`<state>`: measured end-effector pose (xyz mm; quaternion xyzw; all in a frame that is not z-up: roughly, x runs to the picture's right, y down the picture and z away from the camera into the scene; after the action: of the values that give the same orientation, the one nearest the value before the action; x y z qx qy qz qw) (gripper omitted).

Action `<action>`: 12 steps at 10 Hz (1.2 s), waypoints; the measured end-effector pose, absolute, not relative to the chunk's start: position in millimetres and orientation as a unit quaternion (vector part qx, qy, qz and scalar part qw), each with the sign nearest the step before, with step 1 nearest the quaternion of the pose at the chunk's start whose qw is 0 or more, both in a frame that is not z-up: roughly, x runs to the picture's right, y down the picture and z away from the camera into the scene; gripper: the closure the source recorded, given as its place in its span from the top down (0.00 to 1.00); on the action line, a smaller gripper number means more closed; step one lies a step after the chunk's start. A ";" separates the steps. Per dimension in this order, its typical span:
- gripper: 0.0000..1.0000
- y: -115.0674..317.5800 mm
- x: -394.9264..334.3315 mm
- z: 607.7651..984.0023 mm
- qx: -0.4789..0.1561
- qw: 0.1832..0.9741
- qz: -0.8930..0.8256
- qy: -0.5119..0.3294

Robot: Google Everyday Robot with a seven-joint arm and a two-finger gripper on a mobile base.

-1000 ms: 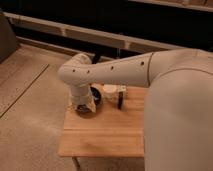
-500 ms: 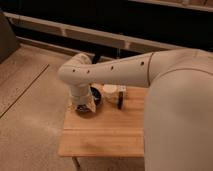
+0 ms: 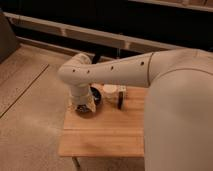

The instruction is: Knock the eraser over

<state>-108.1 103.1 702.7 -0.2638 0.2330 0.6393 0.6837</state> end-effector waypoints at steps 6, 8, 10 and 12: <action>0.65 103.2 -108.1 702.7 -0.264 0.684 0.639 0.233; 0.65 103.1 -108.1 702.7 -0.264 0.684 0.639 0.233; 0.65 103.1 -108.1 702.7 -0.264 0.684 0.639 0.233; 0.65 98.5 -109.7 703.4 -0.261 0.691 0.635 0.227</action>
<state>-109.7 98.5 703.4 -0.2609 0.2271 0.6349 0.6909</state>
